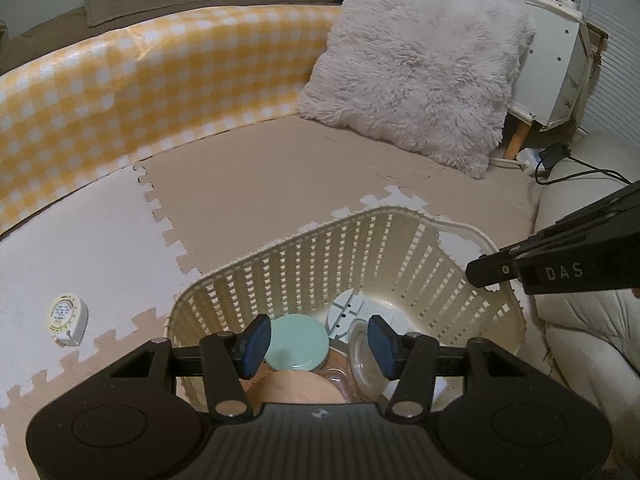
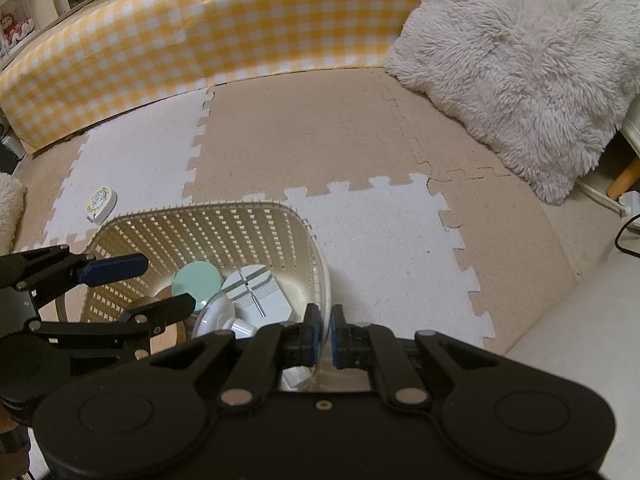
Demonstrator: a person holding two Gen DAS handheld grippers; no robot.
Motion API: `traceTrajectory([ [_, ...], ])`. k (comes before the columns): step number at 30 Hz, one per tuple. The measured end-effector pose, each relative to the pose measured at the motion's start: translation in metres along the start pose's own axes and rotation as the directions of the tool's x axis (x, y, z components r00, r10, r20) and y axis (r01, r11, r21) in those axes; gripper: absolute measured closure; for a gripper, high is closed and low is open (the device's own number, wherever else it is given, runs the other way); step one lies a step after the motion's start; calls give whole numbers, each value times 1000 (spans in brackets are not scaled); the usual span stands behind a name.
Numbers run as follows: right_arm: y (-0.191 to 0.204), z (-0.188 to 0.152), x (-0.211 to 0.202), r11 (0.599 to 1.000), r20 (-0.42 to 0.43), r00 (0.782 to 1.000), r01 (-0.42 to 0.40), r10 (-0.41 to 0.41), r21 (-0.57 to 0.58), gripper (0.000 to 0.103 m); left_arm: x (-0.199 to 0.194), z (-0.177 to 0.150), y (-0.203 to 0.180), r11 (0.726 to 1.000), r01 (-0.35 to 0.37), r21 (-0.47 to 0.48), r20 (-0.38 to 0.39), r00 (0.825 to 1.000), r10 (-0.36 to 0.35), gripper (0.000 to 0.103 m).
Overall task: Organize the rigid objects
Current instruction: 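Carry the mint-green tape measure into the basket and open the left tool, then raise the left tool and move it over the white-and-yellow tape measure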
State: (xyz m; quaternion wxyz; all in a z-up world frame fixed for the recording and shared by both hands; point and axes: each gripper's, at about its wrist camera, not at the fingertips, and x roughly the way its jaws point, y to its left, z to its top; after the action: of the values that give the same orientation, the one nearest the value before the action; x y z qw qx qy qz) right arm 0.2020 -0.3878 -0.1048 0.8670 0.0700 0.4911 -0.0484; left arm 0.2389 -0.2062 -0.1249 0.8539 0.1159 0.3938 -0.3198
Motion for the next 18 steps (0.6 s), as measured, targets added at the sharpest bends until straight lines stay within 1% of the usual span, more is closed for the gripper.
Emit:
traceTrajectory([
  [1,0,0,0,1000,0,1000,0,0,0,97,0,0,-1,1000,3,0,0,1000,-3,44],
  [6,0,0,0,1000,0,1000,0,0,0,97,-3,1,0,1000,11,-16,0,1000,-11,40],
  [8,0,0,0,1000,-1,1000,0,0,0,97,-6,2,2,1000,15,-25,5,1000,-15,34],
  [11,0,0,0,1000,0,1000,0,0,0,97,-13,7,3,999,17,-33,23,1000,-16,29],
  [14,0,0,0,1000,0,1000,0,0,0,97,-22,13,3,999,14,-40,46,999,-13,19],
  [18,0,0,0,1000,0,1000,0,0,0,97,-34,21,2,999,11,-41,72,997,-8,13],
])
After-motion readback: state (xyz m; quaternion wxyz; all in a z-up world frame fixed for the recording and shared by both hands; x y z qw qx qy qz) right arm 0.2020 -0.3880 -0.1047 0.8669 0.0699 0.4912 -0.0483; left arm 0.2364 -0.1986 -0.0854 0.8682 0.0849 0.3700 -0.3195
